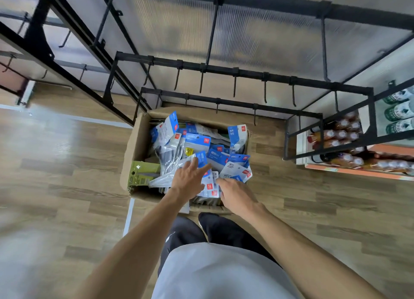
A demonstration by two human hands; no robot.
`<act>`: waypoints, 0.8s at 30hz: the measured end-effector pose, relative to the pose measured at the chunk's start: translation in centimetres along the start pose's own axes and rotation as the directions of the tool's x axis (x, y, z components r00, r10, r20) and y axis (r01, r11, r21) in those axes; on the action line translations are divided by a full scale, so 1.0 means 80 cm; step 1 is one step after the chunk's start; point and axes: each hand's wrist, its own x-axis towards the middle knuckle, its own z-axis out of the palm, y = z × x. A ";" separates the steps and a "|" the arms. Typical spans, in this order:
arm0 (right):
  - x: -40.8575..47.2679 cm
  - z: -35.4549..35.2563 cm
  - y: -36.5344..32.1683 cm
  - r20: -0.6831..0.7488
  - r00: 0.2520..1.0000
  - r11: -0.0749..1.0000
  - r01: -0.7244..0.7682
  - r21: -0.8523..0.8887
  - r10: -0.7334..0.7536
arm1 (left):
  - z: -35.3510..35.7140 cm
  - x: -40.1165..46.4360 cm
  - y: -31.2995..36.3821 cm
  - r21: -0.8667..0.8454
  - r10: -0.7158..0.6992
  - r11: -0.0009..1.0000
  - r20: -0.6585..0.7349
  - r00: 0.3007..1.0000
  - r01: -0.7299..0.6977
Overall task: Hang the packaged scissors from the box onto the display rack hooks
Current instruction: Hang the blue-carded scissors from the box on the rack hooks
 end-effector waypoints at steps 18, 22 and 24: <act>0.033 0.028 -0.029 0.031 0.999 0.983 0.031 0.181 -0.038 | 0.013 -0.112 -0.152 -0.749 -0.567 0.609 -0.180 0.804 0.262; 0.039 0.032 -0.043 0.032 0.992 0.966 0.114 0.234 -0.124 | 0.008 -0.132 -0.165 -0.725 -0.607 0.615 -0.186 0.772 0.310; 0.046 0.032 -0.049 0.030 0.988 0.964 0.141 0.228 -0.151 | 0.005 -0.139 -0.167 -0.726 -0.626 0.606 -0.184 0.758 0.324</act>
